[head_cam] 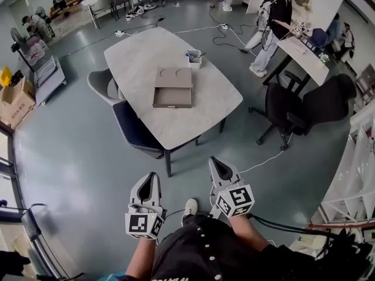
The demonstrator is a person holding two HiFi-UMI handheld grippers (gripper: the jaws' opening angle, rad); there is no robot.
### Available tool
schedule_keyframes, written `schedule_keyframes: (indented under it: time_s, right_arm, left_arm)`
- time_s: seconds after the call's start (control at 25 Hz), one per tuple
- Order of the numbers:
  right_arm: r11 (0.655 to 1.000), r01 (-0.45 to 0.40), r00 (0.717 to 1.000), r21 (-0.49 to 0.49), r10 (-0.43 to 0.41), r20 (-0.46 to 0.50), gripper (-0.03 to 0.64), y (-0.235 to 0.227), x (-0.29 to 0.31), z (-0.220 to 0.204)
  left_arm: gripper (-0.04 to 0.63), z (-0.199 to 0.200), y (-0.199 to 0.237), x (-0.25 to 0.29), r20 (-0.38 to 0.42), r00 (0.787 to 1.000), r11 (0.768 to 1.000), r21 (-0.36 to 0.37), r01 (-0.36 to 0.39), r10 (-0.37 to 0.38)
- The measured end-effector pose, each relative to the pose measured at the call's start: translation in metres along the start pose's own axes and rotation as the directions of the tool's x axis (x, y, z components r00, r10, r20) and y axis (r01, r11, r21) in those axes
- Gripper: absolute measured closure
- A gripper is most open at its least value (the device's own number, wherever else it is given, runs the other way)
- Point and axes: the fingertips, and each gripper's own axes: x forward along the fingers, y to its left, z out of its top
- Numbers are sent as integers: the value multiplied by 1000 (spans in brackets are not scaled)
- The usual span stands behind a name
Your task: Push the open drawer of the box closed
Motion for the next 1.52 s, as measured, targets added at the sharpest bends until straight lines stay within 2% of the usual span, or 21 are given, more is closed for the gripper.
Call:
schedule_keyframes:
  time_s: [0.32,0.68,0.92,1.16,1.52]
  right_arm:
    - [999,-53,999,11,53,-14,620,-23,29,2]
    - [997,-71,997,31,71,-25,620,-32,52,-1]
    - [998,-64,997,28,65,-28,620,-40,75,2]
    - [999,-43,999,21,44,-23,620,-48,115,12]
    - [1000,-7,1000,2,7,-11,620,-51,199,30]
  left_arm:
    - [571,3,-4,36,-9,1000,1000,0,-27,27]
    - [571,0,9,57,-30,998,999,10,-52,52]
    - [571,0,18,81,-30,999,999,4,-36,36]
    - [571,7,43,119,-27,1000,1000,-2,-2,2]
    - [571,27,106,185,-12,999,999,1,41,-41]
